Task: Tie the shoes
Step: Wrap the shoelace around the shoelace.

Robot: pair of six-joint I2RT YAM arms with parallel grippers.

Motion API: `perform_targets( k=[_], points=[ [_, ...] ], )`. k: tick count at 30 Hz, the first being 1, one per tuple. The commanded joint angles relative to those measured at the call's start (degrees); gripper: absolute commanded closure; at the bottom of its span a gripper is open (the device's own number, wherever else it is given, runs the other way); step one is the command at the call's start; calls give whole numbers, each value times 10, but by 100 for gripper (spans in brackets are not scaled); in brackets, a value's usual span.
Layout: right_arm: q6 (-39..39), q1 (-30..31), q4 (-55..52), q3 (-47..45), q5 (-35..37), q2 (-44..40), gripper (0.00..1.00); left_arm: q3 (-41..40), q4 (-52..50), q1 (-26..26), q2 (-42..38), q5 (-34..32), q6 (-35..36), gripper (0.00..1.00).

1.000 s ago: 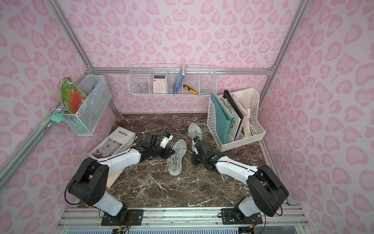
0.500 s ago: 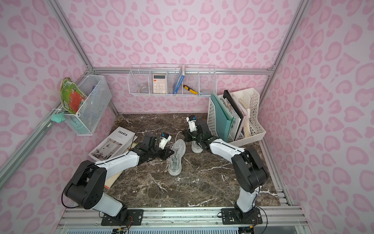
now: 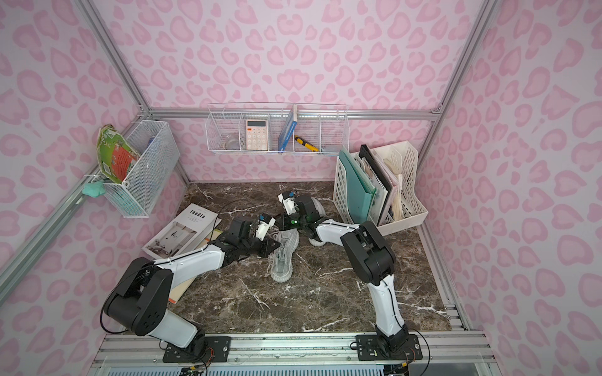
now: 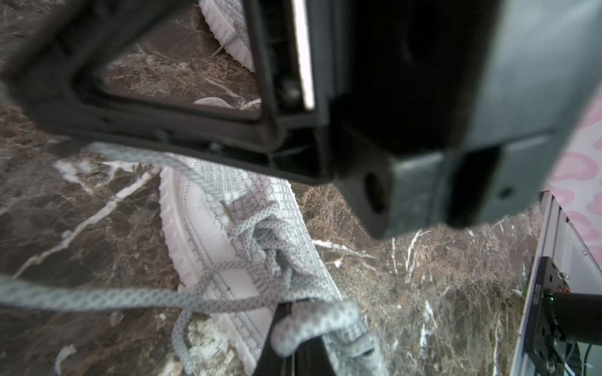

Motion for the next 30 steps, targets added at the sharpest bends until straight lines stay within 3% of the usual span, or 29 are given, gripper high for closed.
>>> perform_targets(
  k=[1,4,9,14,20,26,30],
  points=[
    [13,5,12,39,-43,25,89,-1,13,0,1,1,-2,100],
    [3,6,-22,76,-60,51,83,-1,13,0,3,1,-3,100],
    [-10,-10,-30,46,-50,27,67,1,13,0,3,3,-1,100],
    [-32,-38,-28,-22,-35,-37,60,3,14,0,5,7,-1,100],
    [-49,-74,40,-194,-36,-152,59,7,8,0,5,14,2,100],
    [-66,-60,175,-330,-84,-233,51,10,5,0,4,20,4,100],
    [-93,-35,182,-339,-83,-236,41,12,4,0,5,22,5,100]
  ],
)
